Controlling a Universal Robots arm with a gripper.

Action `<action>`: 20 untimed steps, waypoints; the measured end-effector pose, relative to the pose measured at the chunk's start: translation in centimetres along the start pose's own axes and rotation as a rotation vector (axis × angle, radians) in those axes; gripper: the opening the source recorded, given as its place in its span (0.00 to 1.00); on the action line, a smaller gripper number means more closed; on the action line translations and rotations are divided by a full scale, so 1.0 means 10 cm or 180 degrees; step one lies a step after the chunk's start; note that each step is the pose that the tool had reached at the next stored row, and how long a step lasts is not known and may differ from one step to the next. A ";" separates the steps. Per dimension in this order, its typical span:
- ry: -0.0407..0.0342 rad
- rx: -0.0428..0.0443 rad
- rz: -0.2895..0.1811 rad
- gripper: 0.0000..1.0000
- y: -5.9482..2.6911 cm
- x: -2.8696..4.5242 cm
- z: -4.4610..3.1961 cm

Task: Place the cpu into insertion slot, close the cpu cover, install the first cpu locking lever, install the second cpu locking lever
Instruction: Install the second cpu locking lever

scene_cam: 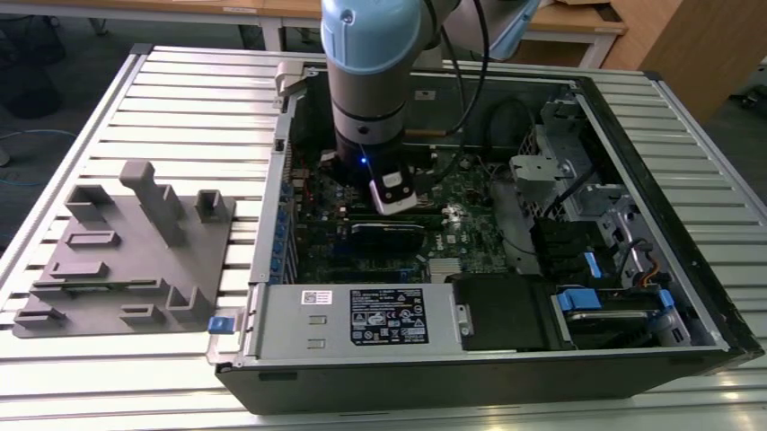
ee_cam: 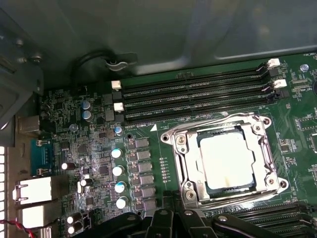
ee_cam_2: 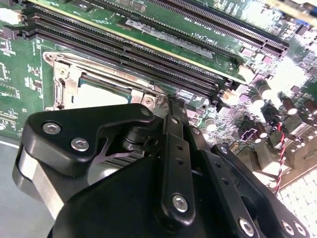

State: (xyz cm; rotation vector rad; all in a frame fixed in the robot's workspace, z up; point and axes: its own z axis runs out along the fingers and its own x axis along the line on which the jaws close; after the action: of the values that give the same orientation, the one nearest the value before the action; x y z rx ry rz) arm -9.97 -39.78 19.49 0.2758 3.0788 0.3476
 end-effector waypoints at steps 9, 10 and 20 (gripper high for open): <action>0.0010 -0.0061 0.0003 0.10 -0.018 -0.005 0.025; 0.0011 -0.0065 0.0003 0.10 -0.020 -0.005 0.027; 0.0012 -0.0070 0.0004 0.10 0.015 -0.007 -0.131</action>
State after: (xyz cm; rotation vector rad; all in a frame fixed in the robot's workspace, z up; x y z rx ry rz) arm -9.95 -39.93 20.80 0.2766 3.0765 0.3822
